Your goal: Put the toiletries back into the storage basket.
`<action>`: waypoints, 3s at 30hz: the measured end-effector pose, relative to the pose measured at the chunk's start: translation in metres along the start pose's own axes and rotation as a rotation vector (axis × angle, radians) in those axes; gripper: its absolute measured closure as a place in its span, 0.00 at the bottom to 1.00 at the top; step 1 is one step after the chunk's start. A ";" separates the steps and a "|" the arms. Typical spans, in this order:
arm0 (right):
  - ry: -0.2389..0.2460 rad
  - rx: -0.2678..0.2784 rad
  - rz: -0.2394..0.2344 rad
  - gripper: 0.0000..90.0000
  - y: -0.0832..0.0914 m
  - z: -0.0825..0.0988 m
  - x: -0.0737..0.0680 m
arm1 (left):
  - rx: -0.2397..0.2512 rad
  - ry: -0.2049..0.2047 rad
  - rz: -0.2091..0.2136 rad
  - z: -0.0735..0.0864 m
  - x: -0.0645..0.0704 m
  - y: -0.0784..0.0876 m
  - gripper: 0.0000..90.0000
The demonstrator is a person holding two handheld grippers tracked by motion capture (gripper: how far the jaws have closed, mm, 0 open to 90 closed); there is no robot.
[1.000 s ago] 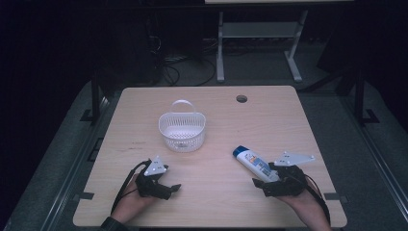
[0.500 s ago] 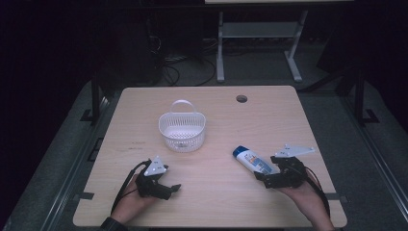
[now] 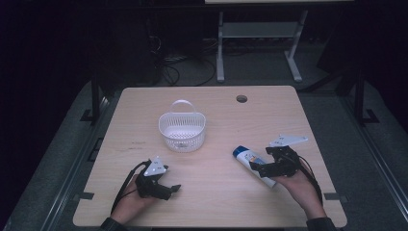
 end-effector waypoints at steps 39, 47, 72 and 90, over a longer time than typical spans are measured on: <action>0.011 -0.202 0.023 0.15 -0.070 -0.007 0.025 | -0.005 -0.006 0.002 0.000 0.000 0.001 0.14; 0.033 -0.262 0.014 0.15 -0.080 0.002 0.022 | -0.005 -0.005 0.002 0.000 0.000 0.001 0.14; 0.111 -0.357 0.021 0.36 -0.089 0.013 0.015 | -0.005 -0.006 0.002 0.000 0.000 0.001 0.14; 0.126 -0.338 0.012 0.38 -0.088 0.014 0.014 | -0.007 -0.005 0.002 0.000 0.000 0.001 0.14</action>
Point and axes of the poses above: each handheld gripper's, and its own axes: y roughly backward along the jaws, z roughly out of its underside, x roughly to its right, the point moved 6 cm from there along -y, roughly forward along the jaws, and after that the axes turned 11 degrees about x, right-handed, at the moved point
